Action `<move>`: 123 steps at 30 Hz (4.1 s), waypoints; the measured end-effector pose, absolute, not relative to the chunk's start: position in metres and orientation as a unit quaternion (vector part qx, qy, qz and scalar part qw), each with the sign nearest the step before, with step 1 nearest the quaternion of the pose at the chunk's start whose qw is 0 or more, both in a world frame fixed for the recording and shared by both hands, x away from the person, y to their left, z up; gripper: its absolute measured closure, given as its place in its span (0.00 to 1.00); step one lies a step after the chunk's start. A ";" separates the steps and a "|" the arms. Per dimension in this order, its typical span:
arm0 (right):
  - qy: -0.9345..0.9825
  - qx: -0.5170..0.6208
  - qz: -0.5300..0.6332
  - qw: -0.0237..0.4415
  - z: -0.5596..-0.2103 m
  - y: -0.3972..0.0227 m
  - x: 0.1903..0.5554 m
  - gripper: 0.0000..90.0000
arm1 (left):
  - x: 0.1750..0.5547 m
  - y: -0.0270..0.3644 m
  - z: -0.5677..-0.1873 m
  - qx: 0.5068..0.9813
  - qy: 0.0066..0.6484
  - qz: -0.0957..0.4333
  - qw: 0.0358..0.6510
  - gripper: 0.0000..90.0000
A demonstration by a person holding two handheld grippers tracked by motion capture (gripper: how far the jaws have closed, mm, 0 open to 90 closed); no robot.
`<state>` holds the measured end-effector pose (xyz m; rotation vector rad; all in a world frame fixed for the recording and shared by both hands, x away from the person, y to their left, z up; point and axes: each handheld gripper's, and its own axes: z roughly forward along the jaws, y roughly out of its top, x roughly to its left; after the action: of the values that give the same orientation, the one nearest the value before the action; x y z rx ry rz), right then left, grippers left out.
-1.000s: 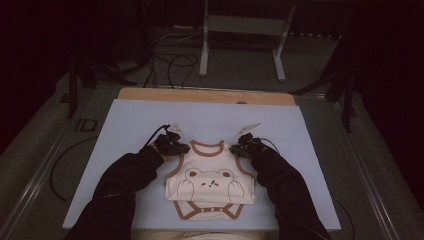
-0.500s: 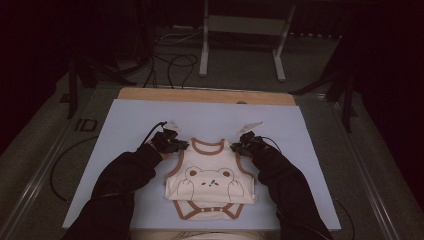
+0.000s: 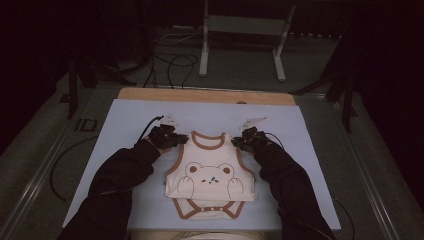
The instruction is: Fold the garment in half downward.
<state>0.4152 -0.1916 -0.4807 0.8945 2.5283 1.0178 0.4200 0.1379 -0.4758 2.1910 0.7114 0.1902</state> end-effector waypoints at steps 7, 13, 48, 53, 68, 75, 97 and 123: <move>0.869 0.310 0.359 0.141 -0.472 -0.192 0.416 0.92 | 0.420 0.139 -0.469 0.865 0.281 0.082 0.407 0.96; 0.867 0.309 0.364 0.146 -0.463 -0.192 0.417 0.92 | 0.421 0.141 -0.461 0.864 0.278 0.086 0.411 0.96; 0.841 0.301 0.394 0.218 -0.390 -0.192 0.439 0.92 | 0.442 0.139 -0.381 0.844 0.259 0.165 0.441 0.96; 0.831 0.306 0.403 0.230 -0.381 -0.193 0.440 0.92 | 0.439 0.139 -0.370 0.837 0.252 0.179 0.451 0.96; 0.825 0.297 0.416 0.240 -0.374 -0.196 0.426 0.92 | 0.425 0.141 -0.370 0.836 0.241 0.178 0.460 0.96; 0.827 0.282 0.422 0.242 -0.375 -0.197 0.409 0.92 | 0.413 0.143 -0.373 0.838 0.232 0.173 0.463 0.96; 0.833 0.248 0.438 0.229 -0.388 -0.197 0.347 0.92 | 0.364 0.148 -0.389 0.846 0.198 0.154 0.471 0.96; 0.838 0.246 0.446 0.196 -0.416 -0.205 0.301 0.91 | 0.309 0.146 -0.421 0.859 0.170 0.126 0.467 0.96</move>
<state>0.3013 -0.2050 -0.4160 0.6882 2.3481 1.2486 0.3090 0.1463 -0.4212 2.1065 0.4181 0.3082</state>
